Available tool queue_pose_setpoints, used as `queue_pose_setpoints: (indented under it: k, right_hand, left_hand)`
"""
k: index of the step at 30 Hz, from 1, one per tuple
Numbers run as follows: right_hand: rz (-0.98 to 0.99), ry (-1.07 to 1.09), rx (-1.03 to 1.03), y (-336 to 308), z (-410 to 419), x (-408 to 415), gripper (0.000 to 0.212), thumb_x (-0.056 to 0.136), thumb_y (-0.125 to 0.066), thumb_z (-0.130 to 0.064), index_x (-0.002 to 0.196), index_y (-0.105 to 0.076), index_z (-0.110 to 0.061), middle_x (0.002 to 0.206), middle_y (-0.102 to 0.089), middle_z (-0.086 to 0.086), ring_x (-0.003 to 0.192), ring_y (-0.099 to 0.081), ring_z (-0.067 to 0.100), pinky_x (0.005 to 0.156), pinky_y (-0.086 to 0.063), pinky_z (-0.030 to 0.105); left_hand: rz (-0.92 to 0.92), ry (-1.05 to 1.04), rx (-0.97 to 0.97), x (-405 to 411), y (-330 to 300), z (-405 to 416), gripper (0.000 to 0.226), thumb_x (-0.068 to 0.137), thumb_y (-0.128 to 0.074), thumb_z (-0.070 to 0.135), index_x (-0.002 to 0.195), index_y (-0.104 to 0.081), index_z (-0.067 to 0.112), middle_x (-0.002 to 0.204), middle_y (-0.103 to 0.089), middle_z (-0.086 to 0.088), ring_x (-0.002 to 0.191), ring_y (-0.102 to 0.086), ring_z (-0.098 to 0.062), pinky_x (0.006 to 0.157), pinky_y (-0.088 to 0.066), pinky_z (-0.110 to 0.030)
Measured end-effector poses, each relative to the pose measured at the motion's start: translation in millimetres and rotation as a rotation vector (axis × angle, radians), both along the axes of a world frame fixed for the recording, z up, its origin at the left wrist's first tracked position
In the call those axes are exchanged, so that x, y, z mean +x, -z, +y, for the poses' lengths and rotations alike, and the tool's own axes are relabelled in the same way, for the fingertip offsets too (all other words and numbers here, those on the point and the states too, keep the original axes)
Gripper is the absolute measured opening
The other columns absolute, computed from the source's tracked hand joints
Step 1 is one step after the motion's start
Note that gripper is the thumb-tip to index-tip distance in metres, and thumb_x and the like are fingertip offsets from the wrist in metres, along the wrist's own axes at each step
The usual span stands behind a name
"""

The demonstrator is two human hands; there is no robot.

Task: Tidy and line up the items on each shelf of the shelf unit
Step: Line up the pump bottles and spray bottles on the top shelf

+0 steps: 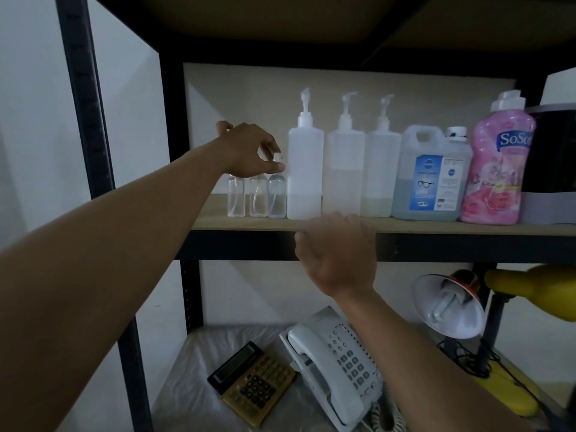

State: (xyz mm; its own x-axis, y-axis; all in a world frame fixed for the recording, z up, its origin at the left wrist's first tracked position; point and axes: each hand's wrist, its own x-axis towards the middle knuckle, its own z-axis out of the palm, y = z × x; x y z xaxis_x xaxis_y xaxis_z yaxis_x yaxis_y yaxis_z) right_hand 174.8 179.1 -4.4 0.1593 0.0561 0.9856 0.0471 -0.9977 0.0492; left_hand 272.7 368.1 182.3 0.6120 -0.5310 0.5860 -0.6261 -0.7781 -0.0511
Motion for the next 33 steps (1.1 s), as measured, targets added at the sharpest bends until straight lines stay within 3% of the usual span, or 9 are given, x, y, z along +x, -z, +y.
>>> queue_pose_setpoints:
  k: [8,18,24,31,33]
  right_hand:
    - [-0.006,0.006,0.001,0.0,-0.2,-0.4,0.042,0.098,-0.047,-0.052,0.092,-0.070,-0.016,0.089,-0.065,0.000,0.084,-0.055,0.025,0.080,-0.036,0.040]
    - [-0.015,0.015,-0.006,0.4,-0.7,0.5,0.041,0.097,-0.049,-0.051,0.092,-0.070,-0.016,0.089,-0.065,0.000,0.084,-0.056,0.025,0.080,-0.036,0.040]
    - [-0.018,0.020,-0.011,0.5,-0.6,0.9,0.041,0.097,-0.049,-0.051,0.093,-0.070,-0.016,0.089,-0.065,0.001,0.084,-0.056,0.025,0.080,-0.037,0.040]
    - [-0.025,0.033,-0.013,1.1,-1.1,2.3,0.042,0.097,-0.047,-0.051,0.093,-0.071,-0.016,0.089,-0.065,0.000,0.084,-0.056,0.025,0.080,-0.036,0.040]
    - [-0.030,0.033,-0.014,1.3,-0.9,2.3,0.043,0.098,-0.047,-0.052,0.092,-0.070,-0.016,0.089,-0.065,0.001,0.084,-0.056,0.025,0.080,-0.036,0.040]
  left_hand:
    - [0.074,-0.042,0.063,-5.5,-4.8,-0.3,0.064,0.083,-0.059,0.073,0.129,-0.060,0.030,0.130,-0.061,0.016,0.130,-0.049,-0.016,0.108,-0.019,-0.043]
    - [0.101,-0.071,0.090,-8.0,-6.4,-4.4,0.061,0.080,-0.059,0.074,0.117,-0.067,0.026,0.143,-0.055,0.008,0.136,-0.044,-0.021,0.111,-0.017,-0.045]
    - [0.154,-0.025,0.068,-10.6,-4.9,0.6,0.061,0.077,-0.064,0.072,0.120,-0.065,0.029,0.138,-0.057,0.011,0.134,-0.045,-0.018,0.111,-0.017,-0.045]
    - [0.288,-0.046,0.067,-10.1,-26.3,24.6,0.101,0.049,-0.066,0.086,0.139,-0.050,0.042,0.126,-0.063,0.020,0.132,-0.049,-0.014,0.116,-0.023,-0.054]
    - [0.322,-0.075,0.077,-7.9,-31.0,32.9,0.101,0.051,-0.069,0.084,0.141,-0.049,0.041,0.117,-0.066,0.024,0.130,-0.051,-0.012,0.116,-0.027,-0.053]
